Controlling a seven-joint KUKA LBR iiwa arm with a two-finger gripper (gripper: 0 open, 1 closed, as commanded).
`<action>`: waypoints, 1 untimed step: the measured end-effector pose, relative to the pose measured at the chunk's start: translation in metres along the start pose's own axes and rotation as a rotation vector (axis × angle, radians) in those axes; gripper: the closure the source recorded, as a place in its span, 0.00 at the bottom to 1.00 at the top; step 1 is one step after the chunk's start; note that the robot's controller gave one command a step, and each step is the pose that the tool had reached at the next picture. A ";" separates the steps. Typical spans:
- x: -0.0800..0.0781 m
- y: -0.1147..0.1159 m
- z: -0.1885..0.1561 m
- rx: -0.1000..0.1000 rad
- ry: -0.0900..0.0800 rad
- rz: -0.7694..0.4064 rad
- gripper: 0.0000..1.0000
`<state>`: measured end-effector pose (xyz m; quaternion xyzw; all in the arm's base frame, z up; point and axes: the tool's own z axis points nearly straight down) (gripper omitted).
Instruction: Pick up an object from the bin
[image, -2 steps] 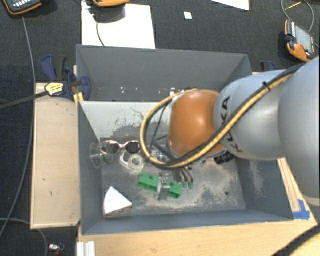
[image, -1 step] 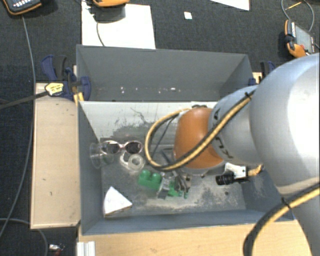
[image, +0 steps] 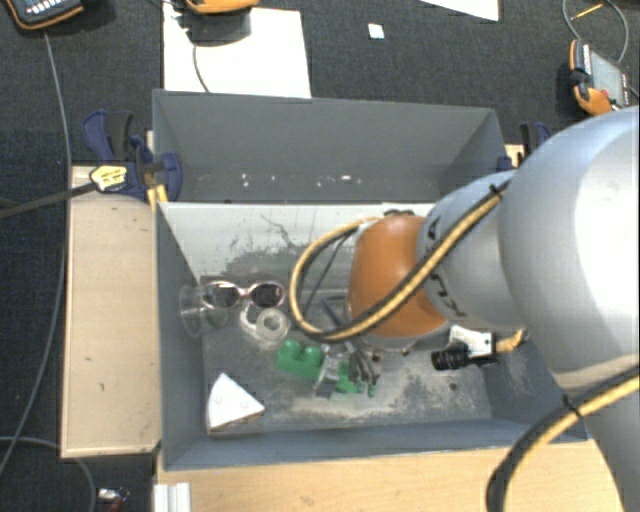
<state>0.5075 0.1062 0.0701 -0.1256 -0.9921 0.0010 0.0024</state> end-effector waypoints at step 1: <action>0.014 0.000 -0.110 0.002 0.004 -0.014 1.00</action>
Offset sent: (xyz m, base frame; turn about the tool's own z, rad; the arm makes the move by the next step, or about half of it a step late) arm -0.0030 0.0096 0.1456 0.0128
